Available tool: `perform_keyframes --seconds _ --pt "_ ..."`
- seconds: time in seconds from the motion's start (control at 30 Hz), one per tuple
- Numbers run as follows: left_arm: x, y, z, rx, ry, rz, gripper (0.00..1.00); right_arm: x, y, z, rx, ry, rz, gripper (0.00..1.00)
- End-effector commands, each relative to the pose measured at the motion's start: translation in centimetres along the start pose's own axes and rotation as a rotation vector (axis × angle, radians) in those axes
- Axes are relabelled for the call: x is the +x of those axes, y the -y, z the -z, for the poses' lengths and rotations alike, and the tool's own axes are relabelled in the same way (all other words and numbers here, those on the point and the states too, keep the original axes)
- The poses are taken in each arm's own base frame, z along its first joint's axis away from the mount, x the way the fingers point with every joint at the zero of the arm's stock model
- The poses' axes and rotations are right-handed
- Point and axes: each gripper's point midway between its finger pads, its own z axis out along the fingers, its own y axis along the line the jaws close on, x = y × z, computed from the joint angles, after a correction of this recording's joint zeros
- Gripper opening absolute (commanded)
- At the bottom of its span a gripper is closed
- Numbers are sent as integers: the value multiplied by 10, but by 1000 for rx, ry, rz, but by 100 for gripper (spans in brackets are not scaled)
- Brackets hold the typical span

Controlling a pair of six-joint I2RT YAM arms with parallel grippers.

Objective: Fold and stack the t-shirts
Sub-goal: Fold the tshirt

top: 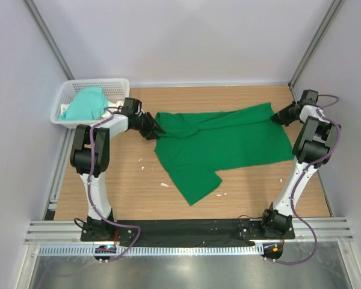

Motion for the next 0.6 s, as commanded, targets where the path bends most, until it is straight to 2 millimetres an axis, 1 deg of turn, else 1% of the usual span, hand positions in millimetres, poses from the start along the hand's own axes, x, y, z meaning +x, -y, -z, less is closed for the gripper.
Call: perform_keyframes --seconds 0.0,0.03,0.07,0.1,0.13,0.17,0.2,0.23,0.27,0.3,0.33,0.37,0.4,0.43,0.47,0.5,0.53,0.57 --pt "5 5 23 -20 -3 -26 44 -25 -30 32 -33 67 81 23" --pt "6 5 31 -29 16 -45 48 -31 -31 37 -16 92 103 34" --pt "11 2 38 -42 22 -53 56 -37 -36 46 -19 117 138 40" --pt "11 6 46 -36 44 -85 59 -43 -42 49 -28 138 161 45" --pt "6 13 57 -29 86 -115 60 -49 -49 51 -46 159 180 54" --pt "4 16 59 -25 101 -134 61 -49 -47 43 -51 147 191 57" --pt "-6 27 62 -2 134 -171 61 -60 -59 44 -86 164 226 60" --pt "-14 32 63 4 148 -215 61 -62 -62 37 -103 153 242 62" --pt "-20 30 53 -7 137 -233 61 -59 -69 33 -141 121 253 63" --pt "-36 51 56 28 166 -277 61 -67 -75 20 -168 114 271 64" --pt "-45 46 39 14 145 -306 62 -67 -78 16 -187 93 275 66" --pt "-51 49 35 12 140 -318 62 -67 -85 14 -216 84 288 66" --pt "-68 71 37 42 174 -353 62 -71 -90 7 -238 84 302 66" --pt "-74 74 34 43 177 -369 62 -71 -93 6 -247 81 311 66" --pt "-77 59 15 0 145 -343 62 -72 -94 3 -252 80 311 66" --pt "-84 62 12 0 152 -345 61 -71 -96 2 -258 80 313 65" --pt "-93 75 16 16 175 -361 60 -70 -97 -2 -268 76 311 64" --pt "-95 72 11 1 170 -347 58 -66 -99 -3 -274 68 314 63"
